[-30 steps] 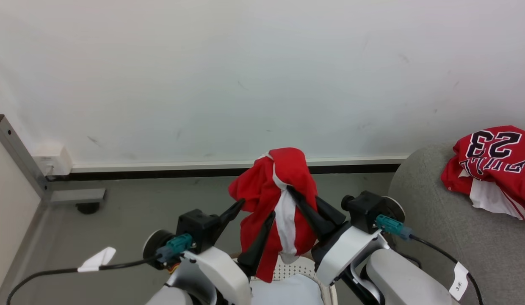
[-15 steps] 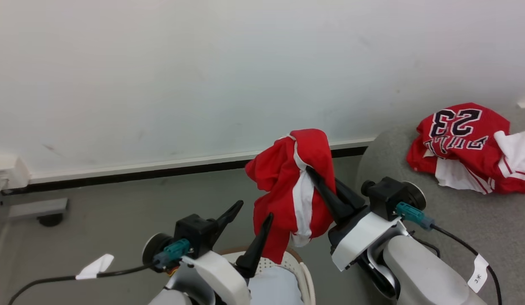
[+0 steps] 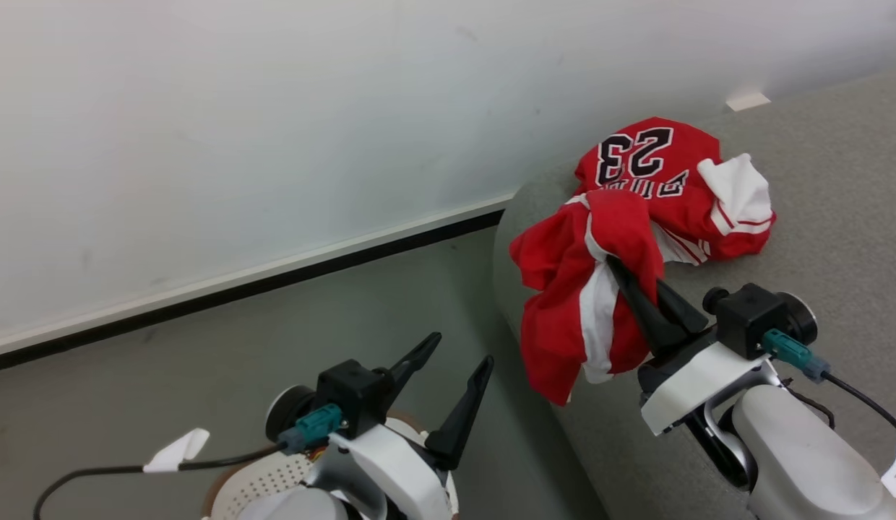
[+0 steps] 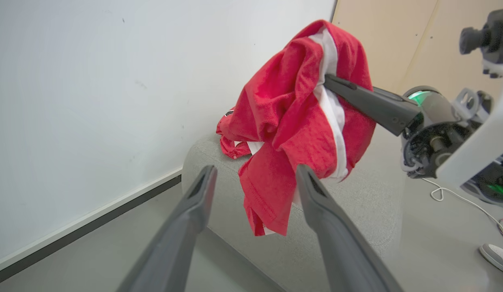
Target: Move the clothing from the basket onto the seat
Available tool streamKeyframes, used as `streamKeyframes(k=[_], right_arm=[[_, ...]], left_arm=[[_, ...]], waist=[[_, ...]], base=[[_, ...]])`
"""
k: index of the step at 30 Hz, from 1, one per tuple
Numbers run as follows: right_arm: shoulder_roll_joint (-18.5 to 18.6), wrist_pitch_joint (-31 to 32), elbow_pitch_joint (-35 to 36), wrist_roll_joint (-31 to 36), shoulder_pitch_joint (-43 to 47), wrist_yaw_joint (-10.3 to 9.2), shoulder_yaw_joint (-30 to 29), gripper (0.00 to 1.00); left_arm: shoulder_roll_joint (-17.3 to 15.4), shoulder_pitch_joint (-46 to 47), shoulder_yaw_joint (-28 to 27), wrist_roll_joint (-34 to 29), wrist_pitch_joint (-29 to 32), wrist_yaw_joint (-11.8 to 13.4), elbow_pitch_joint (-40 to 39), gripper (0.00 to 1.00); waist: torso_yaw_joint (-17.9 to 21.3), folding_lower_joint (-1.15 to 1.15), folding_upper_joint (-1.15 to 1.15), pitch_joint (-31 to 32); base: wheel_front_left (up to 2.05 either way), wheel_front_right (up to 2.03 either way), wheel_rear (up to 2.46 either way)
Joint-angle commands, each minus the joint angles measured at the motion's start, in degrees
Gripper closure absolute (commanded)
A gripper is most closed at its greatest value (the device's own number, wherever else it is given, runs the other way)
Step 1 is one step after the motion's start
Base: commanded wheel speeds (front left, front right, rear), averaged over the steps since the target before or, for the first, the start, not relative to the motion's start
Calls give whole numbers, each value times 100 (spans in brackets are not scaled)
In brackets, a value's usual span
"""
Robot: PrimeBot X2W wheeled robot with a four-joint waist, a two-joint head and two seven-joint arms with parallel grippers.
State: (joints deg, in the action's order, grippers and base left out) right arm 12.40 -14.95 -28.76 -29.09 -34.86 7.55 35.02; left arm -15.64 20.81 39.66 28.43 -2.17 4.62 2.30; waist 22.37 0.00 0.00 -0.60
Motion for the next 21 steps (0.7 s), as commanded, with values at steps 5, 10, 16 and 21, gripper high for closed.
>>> streamKeyframes(k=[5, 10, 16, 21], right_arm=[[177, -11, 159, 133, 141, -13, -276, 100], [253, 2, 283, 315, 22, -13, -797, 100], [296, 134, 451, 812, -587, -13, -2003, 100], [490, 633, 588, 1319, -1464, -14, -3101, 100]], left_arm=[[-5, 107, 59, -63, -57, -39, -20, 0], [-55, 266, 143, -140, -17, -156, -143, 0], [-265, 620, 225, -249, 132, -385, -456, 0], [-524, 1089, 209, -398, 266, -657, -887, 0]], waist=[[383, 0, 0, -302], [338, 0, 0, -711], [60, 0, 0, -1574], [-255, 0, 0, -2462]], base=[[0, 0, 0], [0, 0, 0], [0, 0, 0], [0, 0, 0]])
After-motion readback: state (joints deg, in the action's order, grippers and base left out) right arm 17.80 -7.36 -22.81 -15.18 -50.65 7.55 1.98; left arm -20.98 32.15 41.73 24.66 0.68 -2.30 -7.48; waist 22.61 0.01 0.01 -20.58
